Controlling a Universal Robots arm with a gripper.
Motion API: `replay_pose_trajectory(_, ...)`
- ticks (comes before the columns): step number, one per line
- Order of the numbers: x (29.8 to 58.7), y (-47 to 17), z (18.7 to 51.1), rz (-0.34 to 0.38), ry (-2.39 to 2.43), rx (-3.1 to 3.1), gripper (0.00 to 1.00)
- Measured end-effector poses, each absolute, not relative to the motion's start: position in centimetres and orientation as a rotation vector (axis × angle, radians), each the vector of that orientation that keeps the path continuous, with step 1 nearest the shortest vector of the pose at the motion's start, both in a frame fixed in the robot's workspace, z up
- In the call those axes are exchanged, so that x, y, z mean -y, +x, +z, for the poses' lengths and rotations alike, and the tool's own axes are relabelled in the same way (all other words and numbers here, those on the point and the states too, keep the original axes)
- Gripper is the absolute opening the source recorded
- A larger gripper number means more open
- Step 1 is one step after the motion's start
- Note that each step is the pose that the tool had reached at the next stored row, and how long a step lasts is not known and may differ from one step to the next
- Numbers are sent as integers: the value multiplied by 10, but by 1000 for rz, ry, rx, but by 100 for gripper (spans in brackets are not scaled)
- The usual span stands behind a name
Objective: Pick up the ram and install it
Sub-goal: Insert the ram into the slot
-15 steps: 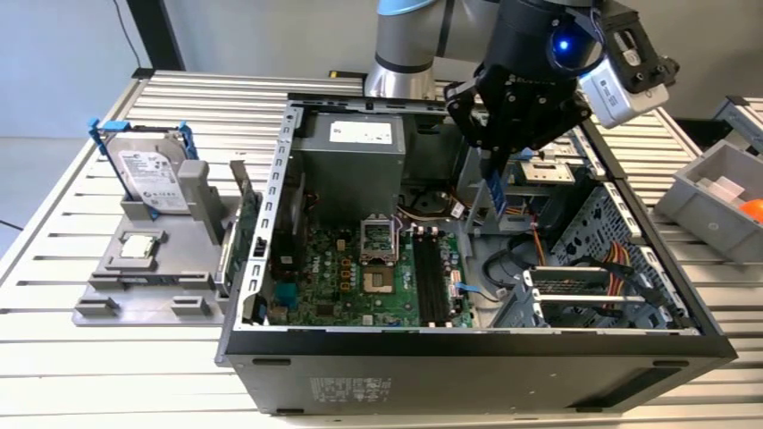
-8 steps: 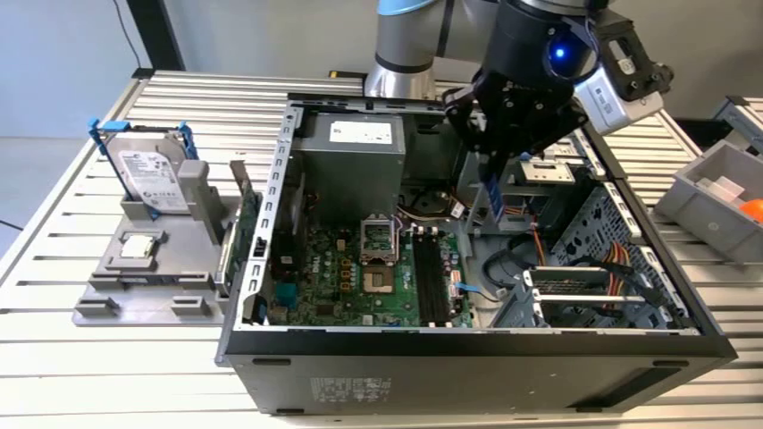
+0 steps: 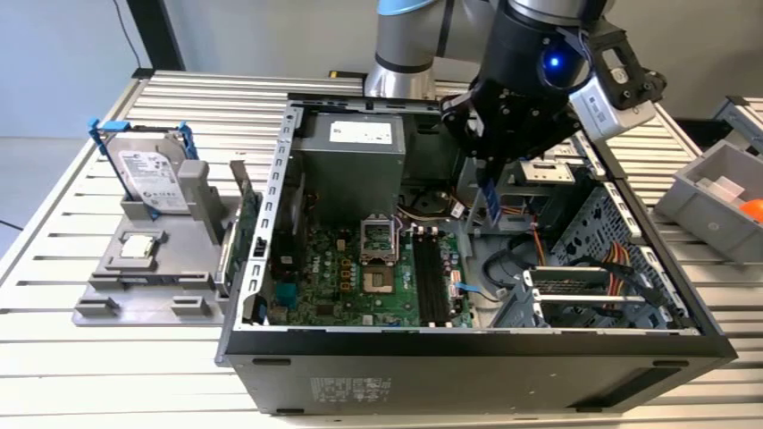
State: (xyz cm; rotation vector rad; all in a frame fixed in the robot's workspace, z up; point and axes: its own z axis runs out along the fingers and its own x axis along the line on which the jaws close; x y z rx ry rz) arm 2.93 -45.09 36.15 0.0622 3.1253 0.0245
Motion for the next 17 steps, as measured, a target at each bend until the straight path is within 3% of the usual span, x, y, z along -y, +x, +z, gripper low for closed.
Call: replay_pose_trajectory(17, 451, 28, 346, 24, 62, -3125, 0)
